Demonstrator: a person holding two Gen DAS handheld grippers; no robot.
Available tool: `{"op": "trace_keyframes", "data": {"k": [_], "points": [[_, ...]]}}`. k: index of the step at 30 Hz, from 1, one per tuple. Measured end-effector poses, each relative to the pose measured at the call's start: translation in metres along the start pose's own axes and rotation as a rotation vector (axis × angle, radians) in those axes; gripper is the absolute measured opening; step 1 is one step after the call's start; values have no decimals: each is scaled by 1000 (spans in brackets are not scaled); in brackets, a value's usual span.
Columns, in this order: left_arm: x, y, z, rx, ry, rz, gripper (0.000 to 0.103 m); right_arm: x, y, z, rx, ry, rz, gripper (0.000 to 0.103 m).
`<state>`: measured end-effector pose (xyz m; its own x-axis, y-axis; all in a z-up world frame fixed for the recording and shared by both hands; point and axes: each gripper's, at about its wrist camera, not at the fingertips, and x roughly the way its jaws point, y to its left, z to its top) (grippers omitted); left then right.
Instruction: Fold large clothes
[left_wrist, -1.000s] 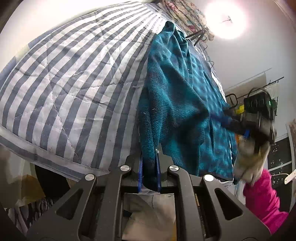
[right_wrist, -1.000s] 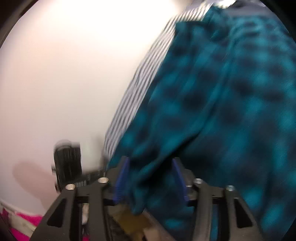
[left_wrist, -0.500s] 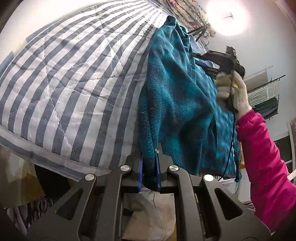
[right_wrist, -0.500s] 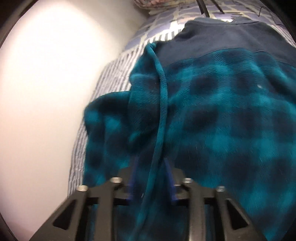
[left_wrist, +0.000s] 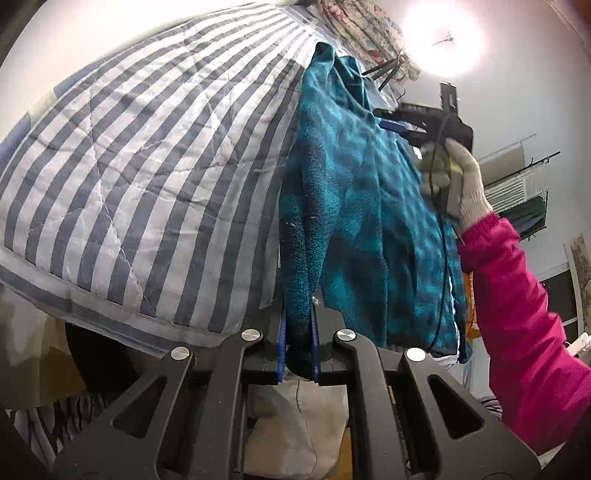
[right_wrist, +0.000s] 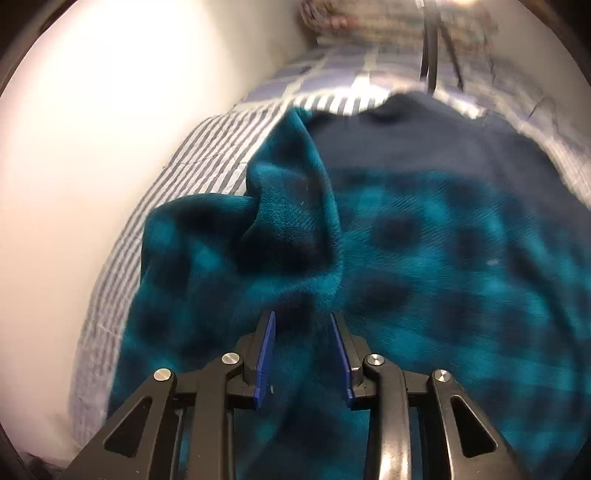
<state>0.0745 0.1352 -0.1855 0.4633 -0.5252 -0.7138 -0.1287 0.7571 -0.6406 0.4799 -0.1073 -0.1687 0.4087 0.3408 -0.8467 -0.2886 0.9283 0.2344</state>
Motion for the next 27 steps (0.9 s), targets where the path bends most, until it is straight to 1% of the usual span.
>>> {"op": "trace_keyframes", "data": {"k": [2,4,5,7,8,10,12,13,15,16,17,18,19,21,22,23,24,27], "points": [[-2,-3,1,10,-8,1,8,-24,18,-17,-25,-23,101,32],[-4,-6,2,26,-20,5,8,-36,41,-36,-83,-21,165,32],[-5,-9,2,34,-27,2,8,-35,55,-47,-123,-10,171,32],[-8,-19,2,65,-45,8,8,-25,71,-63,-159,21,169,32],[-10,-24,2,78,-53,9,8,-17,74,-71,-157,47,169,32],[-12,-34,2,102,-68,6,8,4,73,-75,-126,95,162,32],[-15,-45,2,138,-85,9,8,19,69,-83,-116,159,149,35],[-14,-49,2,150,-90,11,8,28,67,-85,-118,193,142,38],[-12,-58,2,180,-98,21,8,31,65,-80,-82,212,139,38],[-10,-62,1,195,-98,20,8,25,64,-77,-60,209,130,38],[-9,-66,1,208,-98,20,8,14,66,-71,-41,184,133,39],[-8,-71,-1,227,-100,26,8,7,68,-65,-36,166,152,40],[-7,-75,-2,245,-102,33,8,-4,74,-61,-32,150,184,42],[-2,-84,-4,279,-100,43,8,-18,90,-54,-43,139,225,57],[0,-86,-5,287,-98,44,8,-22,102,-51,-70,135,229,68],[3,-90,-6,298,-95,46,8,-25,116,-49,-106,133,213,70],[6,-93,-6,308,-94,51,8,-24,126,-48,-133,137,199,70],[12,-102,-9,339,-94,56,8,-1,155,-48,-220,202,122,70]]}}
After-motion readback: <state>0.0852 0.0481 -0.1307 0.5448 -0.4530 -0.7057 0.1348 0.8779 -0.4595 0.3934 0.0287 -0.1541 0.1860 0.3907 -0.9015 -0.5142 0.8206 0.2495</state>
